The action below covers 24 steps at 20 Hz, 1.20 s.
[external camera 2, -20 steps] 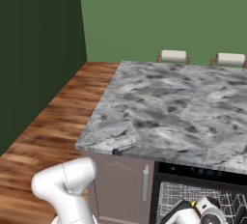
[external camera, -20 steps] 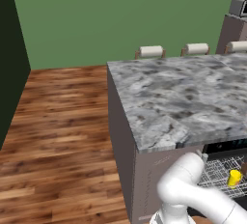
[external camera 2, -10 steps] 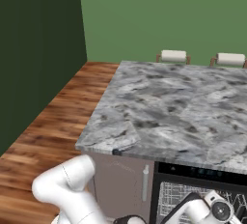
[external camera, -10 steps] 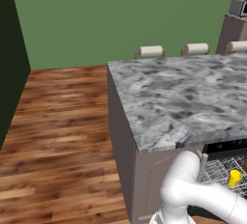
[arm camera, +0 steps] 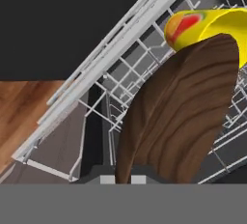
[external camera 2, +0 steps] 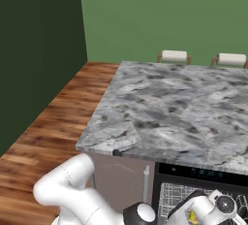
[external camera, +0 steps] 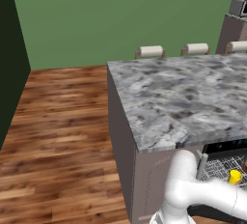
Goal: Pick up the cup and bowl from the counter, place them in the dishwasher, and close the dishwasher door.
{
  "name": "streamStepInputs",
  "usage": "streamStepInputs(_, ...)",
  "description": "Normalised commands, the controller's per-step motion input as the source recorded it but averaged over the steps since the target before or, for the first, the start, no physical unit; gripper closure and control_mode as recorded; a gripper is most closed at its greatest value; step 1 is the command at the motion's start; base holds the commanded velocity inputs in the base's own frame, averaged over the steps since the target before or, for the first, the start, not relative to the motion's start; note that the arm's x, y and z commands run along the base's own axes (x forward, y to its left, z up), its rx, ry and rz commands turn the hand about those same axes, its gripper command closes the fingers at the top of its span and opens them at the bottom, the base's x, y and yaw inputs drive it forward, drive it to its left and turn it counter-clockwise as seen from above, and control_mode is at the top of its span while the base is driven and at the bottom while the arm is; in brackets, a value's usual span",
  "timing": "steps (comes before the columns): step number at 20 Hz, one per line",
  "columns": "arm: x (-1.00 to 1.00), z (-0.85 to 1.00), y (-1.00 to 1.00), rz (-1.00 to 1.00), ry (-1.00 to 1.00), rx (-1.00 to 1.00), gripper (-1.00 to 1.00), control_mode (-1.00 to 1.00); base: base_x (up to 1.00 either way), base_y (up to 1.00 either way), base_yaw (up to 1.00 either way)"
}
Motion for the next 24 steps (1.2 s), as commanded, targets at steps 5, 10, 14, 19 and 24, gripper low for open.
streamStepInputs(5,0.0,-0.6,-0.12,0.03,-0.01,0.0,1.0,-1.0,0.0,0.0,0.0)
streamStepInputs(10,-0.15,-0.71,-0.06,0.05,-0.03,0.0,1.0,-1.0,0.0,0.0,0.0)
streamStepInputs(14,-0.49,-0.98,0.0,0.1,-0.08,-0.06,1.0,-1.0,0.0,0.0,0.0)
streamStepInputs(19,-0.6,-1.0,0.0,0.16,-0.13,-0.06,1.0,-1.0,0.0,0.0,0.0)
streamStepInputs(24,-0.44,-0.95,0.0,0.12,-0.19,0.0,1.0,-1.0,0.0,0.0,0.0)
